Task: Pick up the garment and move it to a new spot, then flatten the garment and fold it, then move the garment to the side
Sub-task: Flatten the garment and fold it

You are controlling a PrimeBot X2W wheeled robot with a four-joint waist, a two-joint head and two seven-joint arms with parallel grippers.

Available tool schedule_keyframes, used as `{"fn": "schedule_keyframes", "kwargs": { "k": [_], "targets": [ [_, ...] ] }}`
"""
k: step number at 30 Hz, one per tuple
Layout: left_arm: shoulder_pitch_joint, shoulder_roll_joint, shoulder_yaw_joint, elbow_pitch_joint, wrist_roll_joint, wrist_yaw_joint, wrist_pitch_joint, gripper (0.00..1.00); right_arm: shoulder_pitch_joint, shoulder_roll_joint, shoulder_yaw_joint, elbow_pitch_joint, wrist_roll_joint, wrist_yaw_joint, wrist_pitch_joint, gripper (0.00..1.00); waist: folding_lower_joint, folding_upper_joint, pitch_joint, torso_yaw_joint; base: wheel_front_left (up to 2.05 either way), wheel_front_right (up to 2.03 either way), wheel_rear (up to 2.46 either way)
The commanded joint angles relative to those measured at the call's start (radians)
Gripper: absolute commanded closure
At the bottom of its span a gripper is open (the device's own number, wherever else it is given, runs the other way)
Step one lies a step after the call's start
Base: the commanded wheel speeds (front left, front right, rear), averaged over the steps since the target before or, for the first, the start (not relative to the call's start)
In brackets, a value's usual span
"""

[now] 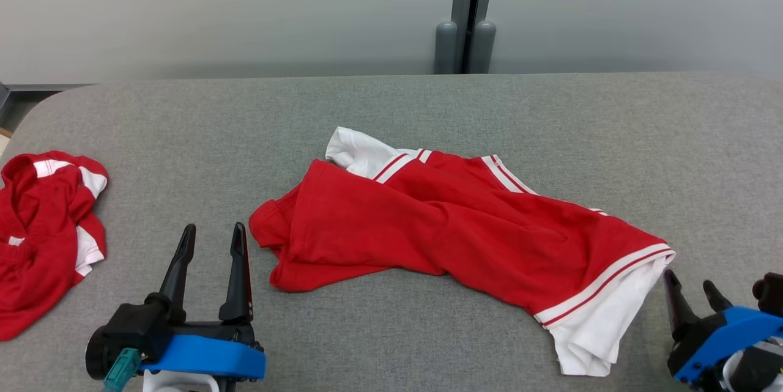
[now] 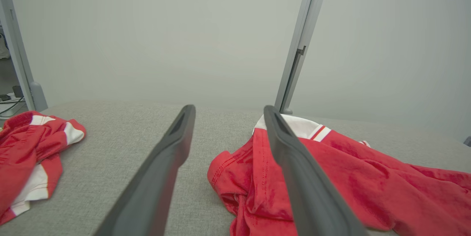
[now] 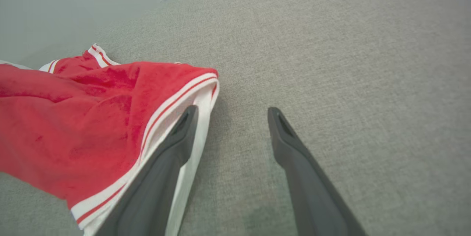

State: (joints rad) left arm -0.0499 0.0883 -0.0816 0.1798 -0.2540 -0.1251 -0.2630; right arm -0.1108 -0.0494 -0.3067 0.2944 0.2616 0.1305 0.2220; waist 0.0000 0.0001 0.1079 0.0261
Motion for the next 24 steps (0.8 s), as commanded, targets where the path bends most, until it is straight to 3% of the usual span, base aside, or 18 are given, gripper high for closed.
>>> {"fn": "schedule_keyframes", "kwargs": {
  "k": [1,7,13,19,24],
  "targets": [
    [0.005,0.004,0.002,-0.003,0.004,0.000,-0.003,0.00,0.023,-0.002,-0.005,-0.015,-0.015,0.000,0.008,0.00,0.0000,-0.0001,-0.003,-0.002,0.00,0.00,0.00],
    [0.017,0.000,0.001,0.001,0.005,-0.002,-0.003,0.00,0.070,-0.002,-0.028,-0.159,-0.061,0.000,0.061,0.00,0.0000,-0.0001,-0.017,-0.002,0.00,0.00,0.00],
    [0.030,0.001,-0.003,0.008,0.010,-0.003,-0.003,0.00,0.087,-0.003,0.066,-0.306,-0.106,0.000,-0.068,0.00,0.0000,-0.0001,-0.029,0.005,0.00,0.00,0.00],
    [0.045,0.005,-0.004,0.021,0.013,-0.004,-0.003,0.00,0.112,-0.002,0.176,-0.334,-0.204,0.000,-0.218,0.00,0.0000,-0.0001,-0.044,0.009,0.00,0.00,0.00],
    [0.052,0.010,-0.015,0.055,0.012,-0.005,-0.002,0.00,0.127,-0.002,0.217,-0.302,-0.198,0.000,-0.243,0.00,0.0000,-0.0001,-0.052,0.007,0.00,0.00,0.00]
  ]
}}
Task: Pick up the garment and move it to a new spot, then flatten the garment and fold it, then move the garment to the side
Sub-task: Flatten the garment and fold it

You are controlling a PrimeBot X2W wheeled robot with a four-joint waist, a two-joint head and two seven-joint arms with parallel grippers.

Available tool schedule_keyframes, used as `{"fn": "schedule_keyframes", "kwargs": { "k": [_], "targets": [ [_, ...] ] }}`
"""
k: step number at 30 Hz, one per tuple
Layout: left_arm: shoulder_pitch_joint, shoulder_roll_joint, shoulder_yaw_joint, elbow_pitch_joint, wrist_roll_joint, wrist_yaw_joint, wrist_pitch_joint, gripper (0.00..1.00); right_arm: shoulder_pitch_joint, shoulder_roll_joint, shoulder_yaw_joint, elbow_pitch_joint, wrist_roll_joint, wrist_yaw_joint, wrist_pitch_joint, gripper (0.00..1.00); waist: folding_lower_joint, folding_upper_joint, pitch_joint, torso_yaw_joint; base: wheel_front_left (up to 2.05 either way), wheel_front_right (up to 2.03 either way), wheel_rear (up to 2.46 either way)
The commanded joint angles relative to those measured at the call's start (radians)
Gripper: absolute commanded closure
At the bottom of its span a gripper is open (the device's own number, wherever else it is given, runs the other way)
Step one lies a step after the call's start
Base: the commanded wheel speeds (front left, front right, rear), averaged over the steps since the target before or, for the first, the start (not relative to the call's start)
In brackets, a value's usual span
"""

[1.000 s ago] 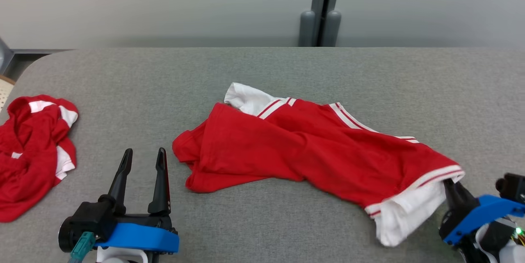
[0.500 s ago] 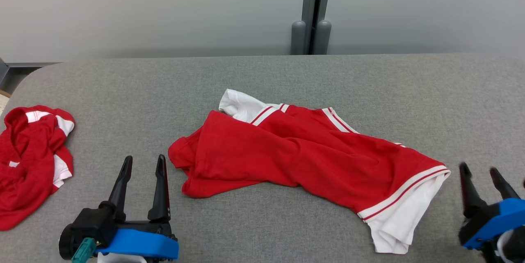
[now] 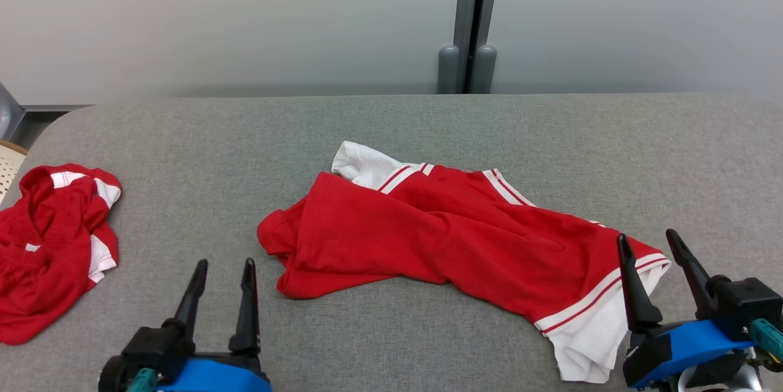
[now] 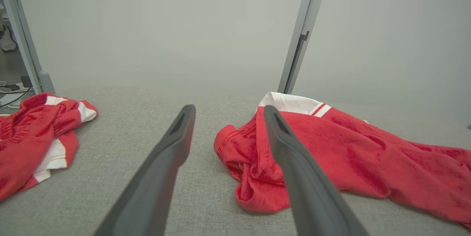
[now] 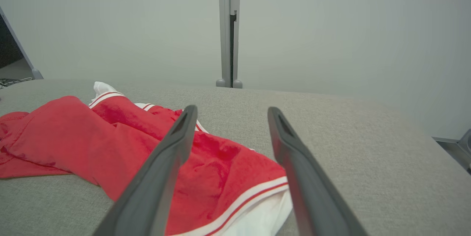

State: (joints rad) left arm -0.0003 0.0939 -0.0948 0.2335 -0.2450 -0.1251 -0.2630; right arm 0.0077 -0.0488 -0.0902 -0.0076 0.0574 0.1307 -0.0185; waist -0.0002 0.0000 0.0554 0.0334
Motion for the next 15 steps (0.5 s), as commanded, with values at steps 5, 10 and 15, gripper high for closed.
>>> {"fn": "schedule_keyframes", "kwargs": {
  "k": [5,10,15],
  "targets": [
    [-0.080,0.014,-0.075,0.100,-0.005,-0.006,0.068,0.00,-0.003,-0.003,0.018,0.014,0.015,0.000,0.003,0.00,0.0002,0.0000,0.011,-0.010,0.00,0.00,0.00],
    [-0.190,0.031,-0.177,0.223,-0.031,-0.007,0.193,0.00,-0.021,-0.003,0.028,0.025,0.032,0.000,0.011,0.00,0.0002,0.0000,0.037,-0.033,0.00,0.00,0.00],
    [-0.276,0.038,-0.201,0.319,-0.035,0.003,0.271,0.00,-0.032,-0.003,0.040,0.036,0.050,0.000,0.005,0.00,0.0002,0.0000,0.059,-0.060,0.00,0.00,0.00]
  ]
}}
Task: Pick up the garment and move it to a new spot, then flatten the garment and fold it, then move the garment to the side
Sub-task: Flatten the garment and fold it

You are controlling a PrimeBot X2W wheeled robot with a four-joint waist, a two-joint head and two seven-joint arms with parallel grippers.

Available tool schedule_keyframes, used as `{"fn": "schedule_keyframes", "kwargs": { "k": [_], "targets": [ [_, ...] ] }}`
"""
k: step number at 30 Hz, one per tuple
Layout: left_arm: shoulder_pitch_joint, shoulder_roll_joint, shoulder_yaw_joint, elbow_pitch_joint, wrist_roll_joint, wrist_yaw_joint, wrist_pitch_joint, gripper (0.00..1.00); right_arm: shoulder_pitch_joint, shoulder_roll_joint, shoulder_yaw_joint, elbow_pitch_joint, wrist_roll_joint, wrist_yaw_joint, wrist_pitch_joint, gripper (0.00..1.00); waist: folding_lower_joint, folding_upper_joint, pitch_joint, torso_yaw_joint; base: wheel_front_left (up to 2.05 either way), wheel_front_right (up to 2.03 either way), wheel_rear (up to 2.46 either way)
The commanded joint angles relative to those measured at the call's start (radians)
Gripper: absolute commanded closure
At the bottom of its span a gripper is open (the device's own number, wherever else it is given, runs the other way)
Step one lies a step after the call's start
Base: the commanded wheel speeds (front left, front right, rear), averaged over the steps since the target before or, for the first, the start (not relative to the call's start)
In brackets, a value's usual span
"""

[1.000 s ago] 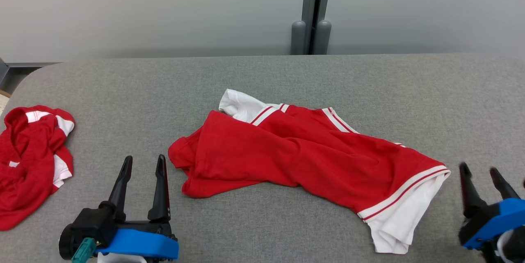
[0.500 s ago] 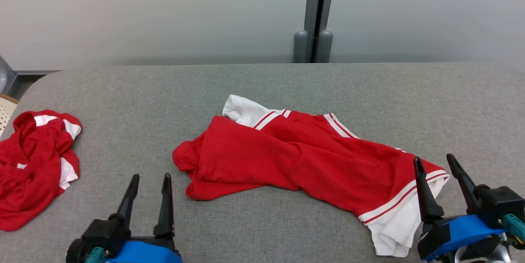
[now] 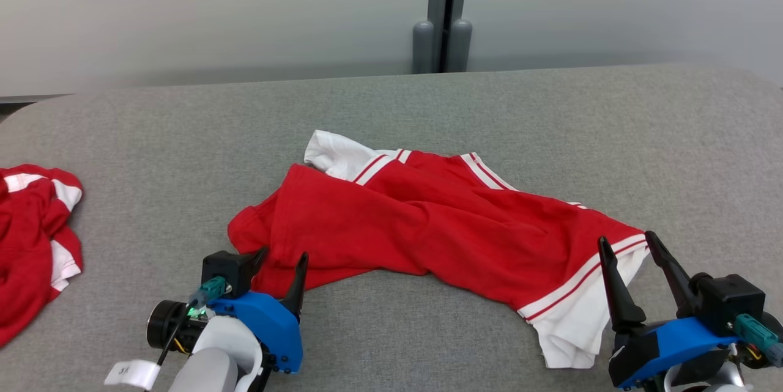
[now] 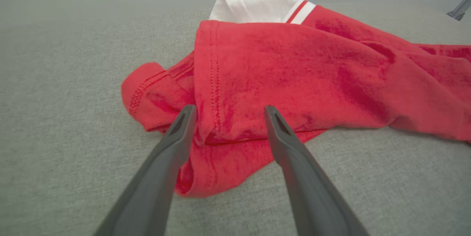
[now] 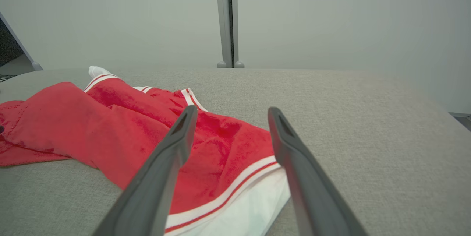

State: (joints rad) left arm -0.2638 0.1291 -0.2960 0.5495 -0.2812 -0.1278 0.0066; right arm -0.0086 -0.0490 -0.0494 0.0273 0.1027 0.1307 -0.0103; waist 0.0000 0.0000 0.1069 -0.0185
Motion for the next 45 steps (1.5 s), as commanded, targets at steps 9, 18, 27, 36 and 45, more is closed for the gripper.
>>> {"fn": "schedule_keyframes", "kwargs": {
  "k": [9,18,27,36,45],
  "targets": [
    [-0.125,0.009,0.001,0.101,-0.003,0.017,0.053,0.00,-0.032,-0.003,0.012,0.015,0.019,0.000,-0.018,0.00,0.0000,0.0000,0.037,-0.033,0.00,0.00,0.00],
    [-0.214,0.009,-0.006,0.158,-0.033,0.011,0.099,0.00,-0.047,-0.003,0.024,0.032,0.034,0.000,-0.032,0.00,0.0000,0.0000,0.056,-0.050,0.00,0.00,0.00],
    [-0.209,0.009,-0.047,0.144,-0.072,-0.001,0.075,1.00,-0.047,-0.002,0.014,0.045,0.037,0.000,-0.039,0.00,0.0000,0.0000,0.055,-0.042,0.00,0.00,0.00],
    [-0.068,0.017,-0.059,-0.065,-0.120,0.007,0.047,1.00,-0.024,-0.003,0.006,0.040,0.039,0.000,-0.029,0.00,0.0000,0.0000,0.031,0.009,0.00,0.00,0.00],
    [0.211,0.063,-0.027,-0.424,-0.191,0.094,0.187,1.00,-0.015,-0.003,0.011,0.032,0.039,0.000,-0.014,0.00,0.0000,0.0000,0.010,0.059,0.00,0.00,0.00]
  ]
}}
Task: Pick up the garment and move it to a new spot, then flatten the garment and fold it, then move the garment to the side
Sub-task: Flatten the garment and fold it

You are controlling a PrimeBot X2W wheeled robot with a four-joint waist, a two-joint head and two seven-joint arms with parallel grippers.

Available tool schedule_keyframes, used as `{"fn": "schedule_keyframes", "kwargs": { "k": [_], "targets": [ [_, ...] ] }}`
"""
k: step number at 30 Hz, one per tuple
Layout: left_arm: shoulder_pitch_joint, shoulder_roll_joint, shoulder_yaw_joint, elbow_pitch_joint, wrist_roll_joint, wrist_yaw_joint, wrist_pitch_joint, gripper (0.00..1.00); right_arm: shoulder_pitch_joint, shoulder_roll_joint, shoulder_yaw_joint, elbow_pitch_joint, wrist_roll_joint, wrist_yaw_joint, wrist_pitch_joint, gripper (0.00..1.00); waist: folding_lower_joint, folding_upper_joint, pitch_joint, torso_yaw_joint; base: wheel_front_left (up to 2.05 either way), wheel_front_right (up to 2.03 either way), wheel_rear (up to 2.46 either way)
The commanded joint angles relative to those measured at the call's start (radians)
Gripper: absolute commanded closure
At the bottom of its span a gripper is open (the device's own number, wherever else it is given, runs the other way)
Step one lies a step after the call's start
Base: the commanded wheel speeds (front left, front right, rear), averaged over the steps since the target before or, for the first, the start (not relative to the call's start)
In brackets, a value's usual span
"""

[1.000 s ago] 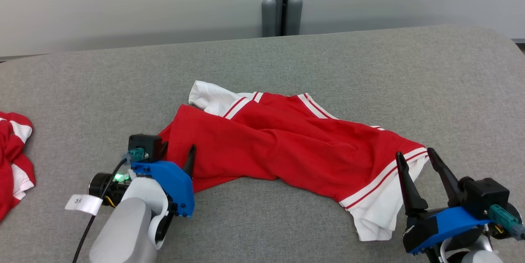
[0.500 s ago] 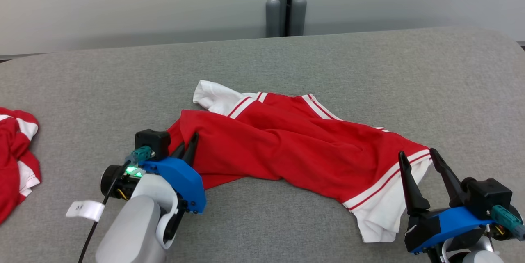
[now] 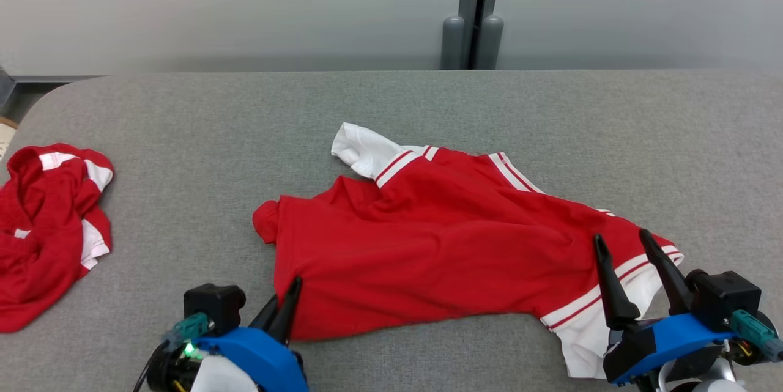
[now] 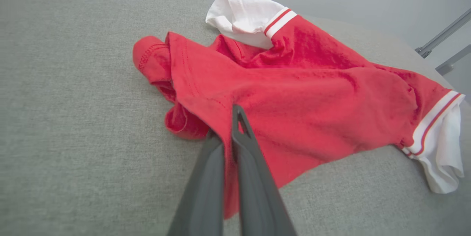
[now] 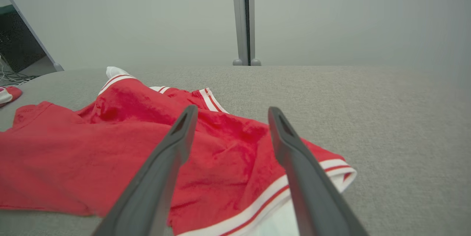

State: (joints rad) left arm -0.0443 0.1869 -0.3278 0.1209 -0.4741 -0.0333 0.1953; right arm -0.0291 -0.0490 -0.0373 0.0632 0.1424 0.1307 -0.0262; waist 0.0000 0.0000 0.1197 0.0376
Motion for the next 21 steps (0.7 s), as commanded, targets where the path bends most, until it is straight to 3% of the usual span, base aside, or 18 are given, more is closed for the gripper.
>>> {"fn": "schedule_keyframes", "kwargs": {
  "k": [1,4,6,8,10,12,13,19,20,21],
  "targets": [
    [0.007,0.014,0.006,-0.012,0.006,0.007,0.004,0.92,0.005,-0.003,0.004,-0.005,0.002,0.000,0.004,0.00,0.0000,0.0000,-0.003,0.005,0.00,0.00,0.00],
    [0.025,0.027,0.010,-0.005,0.020,0.024,-0.003,1.00,0.000,-0.003,0.010,-0.001,0.008,0.000,0.007,0.00,0.0000,0.0000,-0.007,0.010,0.00,0.00,0.00],
    [0.010,0.028,0.008,0.033,0.029,0.026,-0.016,0.93,-0.004,-0.003,0.015,0.001,0.008,0.000,0.007,0.00,0.0000,0.0000,-0.010,0.010,0.00,0.00,0.00],
    [-0.017,0.030,0.008,0.082,0.043,0.030,-0.036,1.00,-0.006,-0.003,0.019,0.005,0.009,0.000,0.009,0.00,0.0000,0.0000,-0.013,0.007,0.00,0.00,0.00],
    [-0.041,0.032,0.004,0.145,0.057,0.025,-0.063,0.98,-0.010,-0.003,0.027,0.006,0.010,0.000,0.012,0.00,0.0000,0.0000,-0.017,0.000,0.00,0.00,0.00],
    [-0.072,0.030,0.008,0.204,0.066,0.021,-0.102,0.91,-0.011,-0.003,0.031,0.005,0.010,0.000,0.012,0.00,0.0000,0.0000,-0.020,-0.009,0.00,0.00,0.00],
    [-0.086,0.032,0.008,0.235,0.075,0.020,-0.117,1.00,-0.011,-0.003,0.032,0.004,0.010,0.000,0.012,0.00,0.0000,0.0000,-0.022,-0.014,0.00,0.00,0.00],
    [-0.169,0.029,0.010,0.400,0.083,0.014,-0.171,0.94,-0.005,-0.003,0.030,0.001,0.006,0.000,0.020,0.00,0.0000,0.0000,-0.026,-0.034,0.00,0.00,0.00],
    [-0.183,0.029,0.010,0.419,0.086,0.012,-0.180,0.67,-0.005,-0.003,0.028,-0.001,0.007,0.000,0.020,0.00,0.0000,0.0000,-0.026,-0.036,0.00,0.00,0.00],
    [-0.194,0.029,0.009,0.437,0.089,0.011,-0.190,0.07,-0.004,-0.003,0.027,-0.002,0.008,0.000,0.020,0.00,0.0000,0.0000,-0.025,-0.037,0.00,0.00,0.00]
  ]
}}
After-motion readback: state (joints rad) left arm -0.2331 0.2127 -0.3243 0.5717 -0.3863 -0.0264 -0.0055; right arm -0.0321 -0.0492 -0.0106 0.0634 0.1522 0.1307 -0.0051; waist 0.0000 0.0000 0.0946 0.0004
